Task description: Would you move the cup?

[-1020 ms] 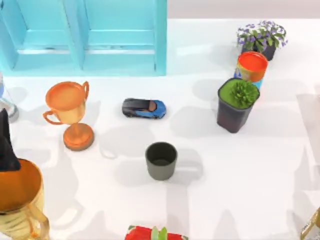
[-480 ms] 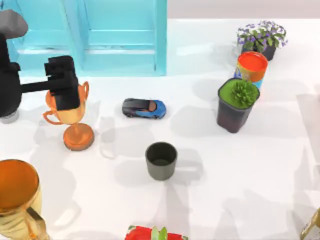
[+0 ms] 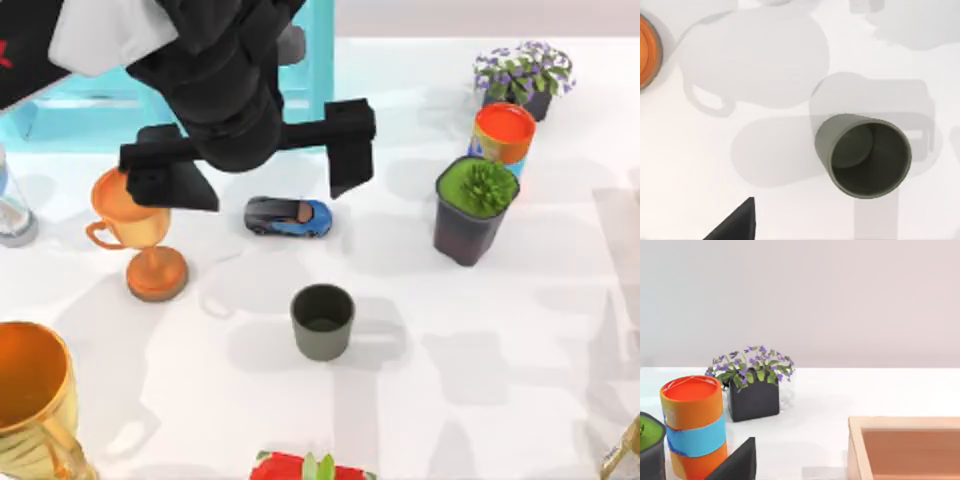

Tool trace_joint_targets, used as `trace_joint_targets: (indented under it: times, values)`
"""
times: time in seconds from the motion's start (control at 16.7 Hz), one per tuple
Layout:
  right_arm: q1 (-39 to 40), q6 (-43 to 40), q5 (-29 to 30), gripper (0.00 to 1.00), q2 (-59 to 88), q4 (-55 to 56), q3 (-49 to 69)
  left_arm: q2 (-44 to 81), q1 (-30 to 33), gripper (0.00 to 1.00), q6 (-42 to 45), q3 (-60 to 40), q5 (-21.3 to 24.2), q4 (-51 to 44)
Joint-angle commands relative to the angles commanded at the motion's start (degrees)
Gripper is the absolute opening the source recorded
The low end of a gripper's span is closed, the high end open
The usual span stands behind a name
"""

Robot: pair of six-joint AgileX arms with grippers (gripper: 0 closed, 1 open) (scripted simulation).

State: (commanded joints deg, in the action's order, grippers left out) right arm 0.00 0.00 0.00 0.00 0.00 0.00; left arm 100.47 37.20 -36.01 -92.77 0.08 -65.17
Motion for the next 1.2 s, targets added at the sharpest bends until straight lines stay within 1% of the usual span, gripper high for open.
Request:
trace_joint_targets:
  times: [0.24,0.48,0.96,1.08,1.2]
  values:
    - [0.00,0.00,0.00,1.00,0.00,0.00,0.00,15.28,5.61,1.00,-5.31,-14.03,0.01,-9.94]
    - [0.00,0.00,0.00,1.00,0.00,0.00,0.00,23.04,8.43,1.00,-7.97,-21.17,0.01,-14.98]
    - [0.00,0.00,0.00,1.00,0.00,0.00,0.00,23.62,8.40,1.00,-8.02,-20.61,0.01,-14.25]
    - [0.00,0.00,0.00,1.00,0.00,0.00,0.00,24.02,8.42,1.00,-7.93,-17.48,0.01,-10.96]
    - [0.00,0.00,0.00,1.00,0.00,0.00,0.00,24.63,8.39,1.00,-7.91,-13.15,0.02,-5.70]
